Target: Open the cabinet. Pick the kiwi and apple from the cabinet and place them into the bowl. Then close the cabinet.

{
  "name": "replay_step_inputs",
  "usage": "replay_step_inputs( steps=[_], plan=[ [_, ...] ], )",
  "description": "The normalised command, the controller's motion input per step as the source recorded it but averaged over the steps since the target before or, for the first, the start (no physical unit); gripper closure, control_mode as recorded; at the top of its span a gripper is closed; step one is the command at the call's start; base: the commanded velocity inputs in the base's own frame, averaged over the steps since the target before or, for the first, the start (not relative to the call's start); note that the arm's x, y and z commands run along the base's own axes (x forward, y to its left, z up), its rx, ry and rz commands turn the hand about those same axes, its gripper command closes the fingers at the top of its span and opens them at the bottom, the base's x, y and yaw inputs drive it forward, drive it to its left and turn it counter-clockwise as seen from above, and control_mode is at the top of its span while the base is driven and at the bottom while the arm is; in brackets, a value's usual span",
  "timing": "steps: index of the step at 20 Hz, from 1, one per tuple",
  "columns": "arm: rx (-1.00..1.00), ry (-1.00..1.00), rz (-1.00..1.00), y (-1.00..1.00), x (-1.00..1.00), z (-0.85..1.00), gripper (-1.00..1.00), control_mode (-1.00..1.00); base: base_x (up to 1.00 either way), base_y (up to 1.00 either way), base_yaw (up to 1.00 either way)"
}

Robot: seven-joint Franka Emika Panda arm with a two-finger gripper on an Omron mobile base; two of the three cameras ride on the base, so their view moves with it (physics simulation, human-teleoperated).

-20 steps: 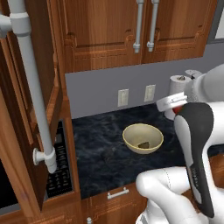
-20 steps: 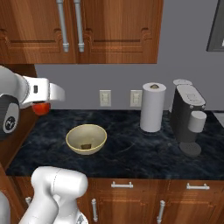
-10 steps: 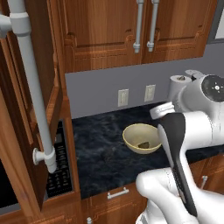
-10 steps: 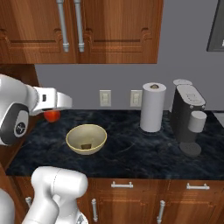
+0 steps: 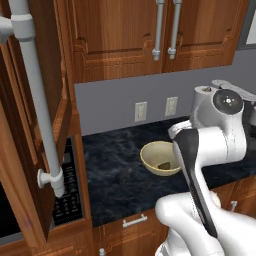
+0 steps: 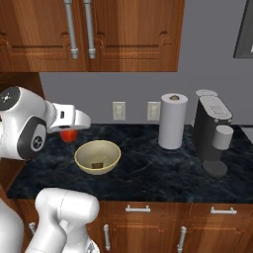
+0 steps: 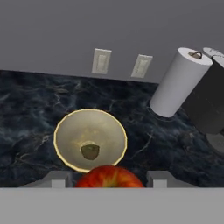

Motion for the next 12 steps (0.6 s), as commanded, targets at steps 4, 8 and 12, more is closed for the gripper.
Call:
replay_step_inputs(
  steps=[4, 8, 12],
  plan=[
    [0.00, 0.11, -0.03, -0.09, 0.27, -0.27, 1.00, -1.00, 0.00, 0.00, 0.00],
    [0.00, 0.08, -0.02, -0.02, 0.28, -0.31, 1.00, -1.00, 0.00, 0.00, 0.00],
    [0.00, 0.05, -0.02, 0.00, 0.32, -0.34, 1.00, -1.00, 0.00, 0.00, 0.00]
  ],
)
